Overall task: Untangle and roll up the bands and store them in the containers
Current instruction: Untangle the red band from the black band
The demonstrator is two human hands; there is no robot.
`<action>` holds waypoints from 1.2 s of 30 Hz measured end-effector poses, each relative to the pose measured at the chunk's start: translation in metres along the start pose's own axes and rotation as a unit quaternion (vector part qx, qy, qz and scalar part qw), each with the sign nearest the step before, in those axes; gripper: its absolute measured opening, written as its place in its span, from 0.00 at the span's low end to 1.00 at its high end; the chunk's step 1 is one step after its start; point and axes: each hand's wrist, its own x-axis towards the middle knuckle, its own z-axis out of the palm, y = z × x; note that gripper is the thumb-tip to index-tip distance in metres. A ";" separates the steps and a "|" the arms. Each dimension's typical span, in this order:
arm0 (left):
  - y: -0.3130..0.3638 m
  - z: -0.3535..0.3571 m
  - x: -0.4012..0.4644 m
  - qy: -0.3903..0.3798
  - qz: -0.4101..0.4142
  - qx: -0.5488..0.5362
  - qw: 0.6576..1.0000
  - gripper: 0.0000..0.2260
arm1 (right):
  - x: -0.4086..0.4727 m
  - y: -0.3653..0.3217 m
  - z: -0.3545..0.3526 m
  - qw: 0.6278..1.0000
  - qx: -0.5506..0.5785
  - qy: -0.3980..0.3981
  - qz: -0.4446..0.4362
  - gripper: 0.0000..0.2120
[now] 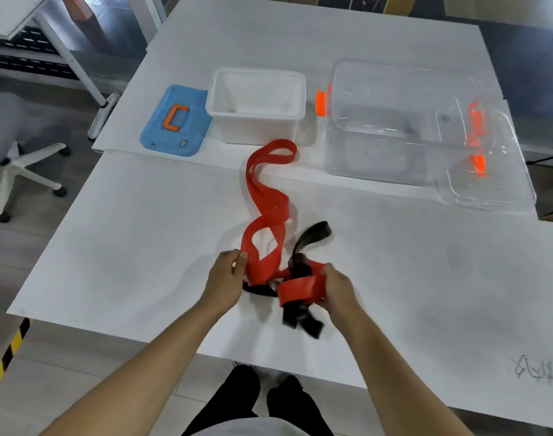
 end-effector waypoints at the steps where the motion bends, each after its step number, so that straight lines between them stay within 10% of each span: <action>1: -0.001 -0.004 0.003 0.023 0.004 0.001 1.000 0.16 | -0.001 -0.003 -0.009 0.999 0.044 0.008 0.015 0.14; 12: 0.040 -0.013 -0.001 0.045 -0.017 -0.219 0.975 0.15 | 0.014 -0.039 -0.058 0.942 -0.241 0.173 -0.156 0.09; 18: 0.054 -0.011 -0.003 0.028 -0.025 -0.254 0.966 0.16 | 0.006 -0.012 -0.030 0.903 -0.323 0.039 -0.279 0.11; 23: 0.052 -0.019 -0.003 0.038 -0.029 -0.253 0.966 0.15 | 0.020 0.013 -0.012 0.785 -0.571 0.009 -0.241 0.25; 28: 0.041 -0.036 0.000 0.110 -0.032 -0.263 0.958 0.16 | 0.032 0.021 -0.026 0.677 -0.694 0.083 -0.232 0.20; 36: 0.017 -0.036 -0.001 0.236 -0.050 -0.178 0.954 0.18 | 0.037 0.013 -0.078 0.705 -0.639 0.205 -0.229 0.18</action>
